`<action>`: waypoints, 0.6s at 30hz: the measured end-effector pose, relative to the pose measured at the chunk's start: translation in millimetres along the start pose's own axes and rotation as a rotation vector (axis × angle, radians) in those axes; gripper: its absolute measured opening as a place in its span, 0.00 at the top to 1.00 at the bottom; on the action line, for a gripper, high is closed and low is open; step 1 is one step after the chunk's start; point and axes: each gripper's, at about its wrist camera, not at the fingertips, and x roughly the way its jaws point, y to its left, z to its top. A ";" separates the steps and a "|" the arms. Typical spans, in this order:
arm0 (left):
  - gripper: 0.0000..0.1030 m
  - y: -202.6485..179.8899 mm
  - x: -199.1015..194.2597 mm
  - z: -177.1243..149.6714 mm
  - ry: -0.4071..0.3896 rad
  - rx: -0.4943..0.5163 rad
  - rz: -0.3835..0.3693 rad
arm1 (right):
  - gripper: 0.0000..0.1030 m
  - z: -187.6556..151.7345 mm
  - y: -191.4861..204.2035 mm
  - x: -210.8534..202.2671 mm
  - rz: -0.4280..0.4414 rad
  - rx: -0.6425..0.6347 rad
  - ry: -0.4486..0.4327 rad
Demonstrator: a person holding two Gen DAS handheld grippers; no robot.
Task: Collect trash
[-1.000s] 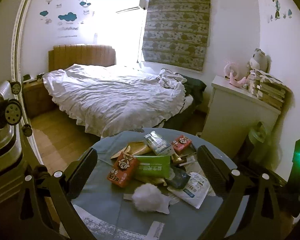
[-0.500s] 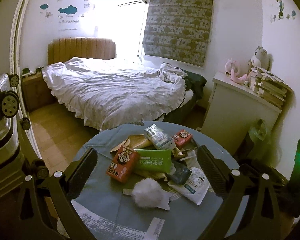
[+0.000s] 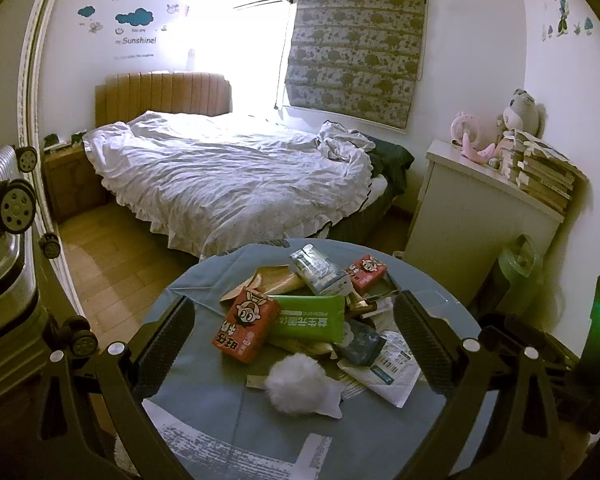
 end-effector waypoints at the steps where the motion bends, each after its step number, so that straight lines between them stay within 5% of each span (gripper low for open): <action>1: 0.05 0.1 0.1 -0.6 0.001 0.000 0.000 | 0.04 -0.4 -0.3 0.5 0.000 -0.001 0.002; 18: 0.05 10.9 11.7 -0.3 0.032 -0.017 -0.004 | 0.04 -2.5 2.5 14.1 -0.008 -0.018 0.041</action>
